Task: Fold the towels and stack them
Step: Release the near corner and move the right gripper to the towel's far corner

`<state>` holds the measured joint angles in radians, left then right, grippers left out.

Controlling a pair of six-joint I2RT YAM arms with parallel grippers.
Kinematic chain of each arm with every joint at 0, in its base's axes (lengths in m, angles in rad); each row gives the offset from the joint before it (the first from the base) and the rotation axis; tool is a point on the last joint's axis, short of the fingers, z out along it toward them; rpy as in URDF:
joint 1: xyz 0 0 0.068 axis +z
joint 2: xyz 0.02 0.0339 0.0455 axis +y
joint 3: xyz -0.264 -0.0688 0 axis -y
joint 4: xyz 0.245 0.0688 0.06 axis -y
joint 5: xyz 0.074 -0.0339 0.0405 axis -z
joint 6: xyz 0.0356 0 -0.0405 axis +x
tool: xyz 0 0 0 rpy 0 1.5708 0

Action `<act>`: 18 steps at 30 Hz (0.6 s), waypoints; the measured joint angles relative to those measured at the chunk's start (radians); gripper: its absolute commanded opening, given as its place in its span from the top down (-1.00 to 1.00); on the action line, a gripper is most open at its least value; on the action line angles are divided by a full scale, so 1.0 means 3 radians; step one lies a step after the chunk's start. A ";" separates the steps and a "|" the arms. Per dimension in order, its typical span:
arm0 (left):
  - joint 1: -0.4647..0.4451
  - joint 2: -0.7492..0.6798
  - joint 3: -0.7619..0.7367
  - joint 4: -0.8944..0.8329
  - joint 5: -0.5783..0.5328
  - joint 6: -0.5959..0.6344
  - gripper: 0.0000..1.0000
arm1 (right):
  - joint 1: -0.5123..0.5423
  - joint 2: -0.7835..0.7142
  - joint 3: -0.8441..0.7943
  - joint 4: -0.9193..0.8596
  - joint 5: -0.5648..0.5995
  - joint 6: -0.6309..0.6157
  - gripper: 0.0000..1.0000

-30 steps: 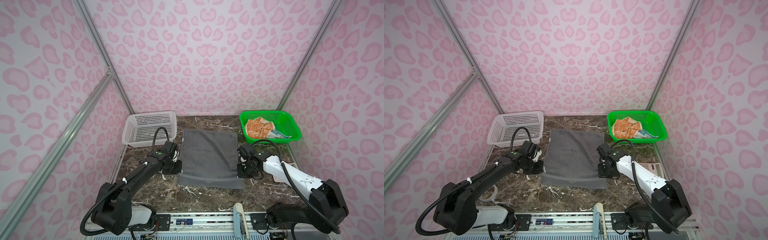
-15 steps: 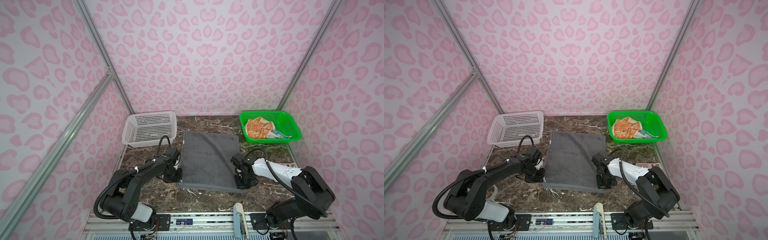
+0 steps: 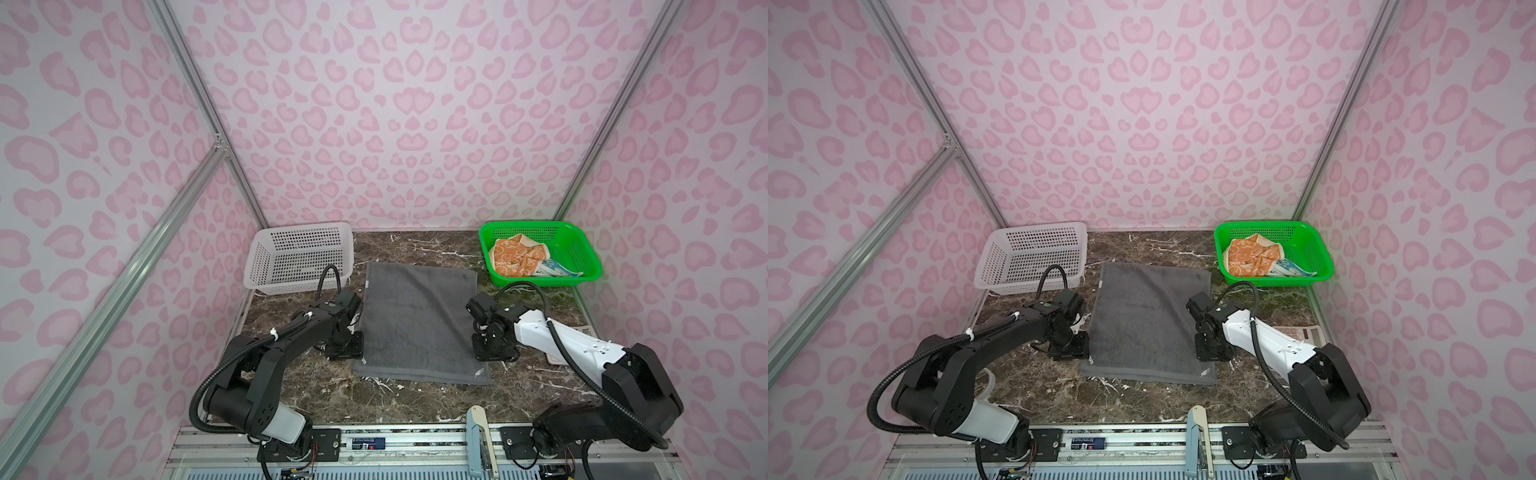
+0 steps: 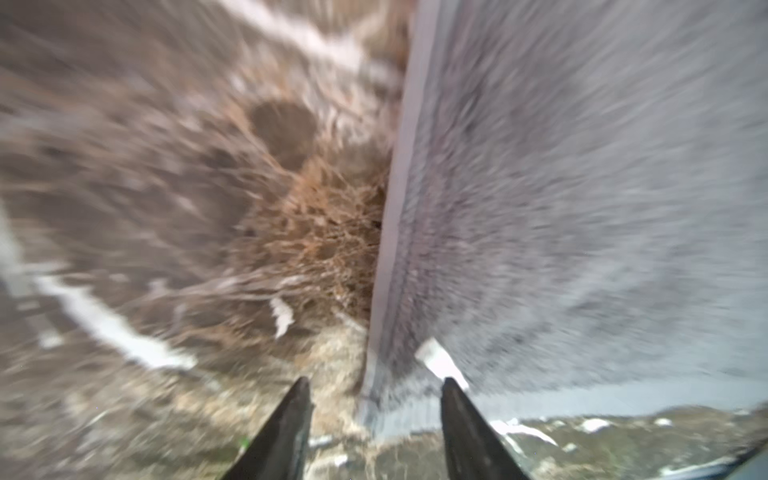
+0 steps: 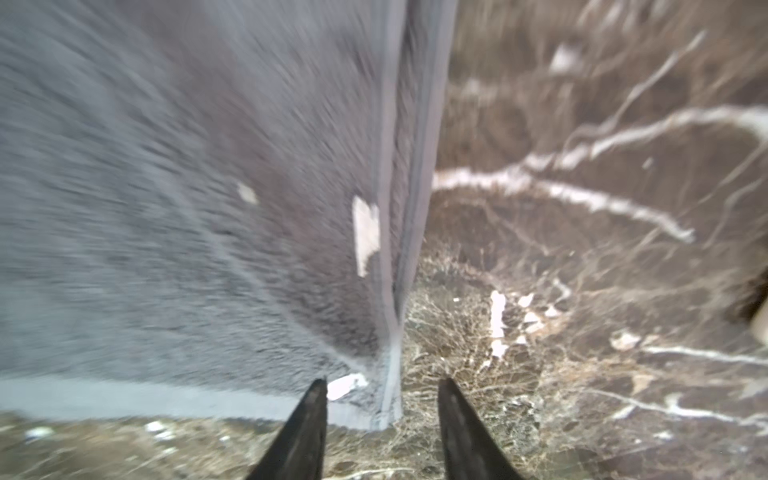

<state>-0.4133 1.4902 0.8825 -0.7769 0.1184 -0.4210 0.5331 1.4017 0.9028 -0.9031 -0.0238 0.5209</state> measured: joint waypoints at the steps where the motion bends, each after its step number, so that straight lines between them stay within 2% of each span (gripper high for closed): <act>1: -0.0001 -0.0041 0.0098 -0.0033 -0.0014 0.0013 -0.13 | -0.0043 -0.0028 0.0060 0.0017 0.0003 -0.0038 0.08; 4: -0.0004 -0.0088 0.0336 -0.0083 -0.0070 0.0019 -0.14 | -0.0164 0.0017 0.0249 0.0090 0.0022 -0.0131 0.22; 7: -0.0023 -0.0094 0.0482 -0.0036 -0.0065 0.0050 -0.09 | -0.0282 0.0266 0.0518 0.0235 0.0079 -0.0242 0.40; 13: -0.0192 0.0141 0.0498 0.0341 0.0207 0.0008 0.23 | -0.0421 0.1013 0.1045 0.0621 0.0170 -0.0406 0.61; 18: -0.0259 0.0371 0.0228 0.0668 0.0379 -0.0089 0.47 | -0.0585 0.1666 0.1550 0.0894 0.0191 -0.0472 0.63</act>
<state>-0.4911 1.6016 0.9508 -0.5766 0.2321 -0.4477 0.3576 1.9015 1.3678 -0.6350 0.0334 0.3794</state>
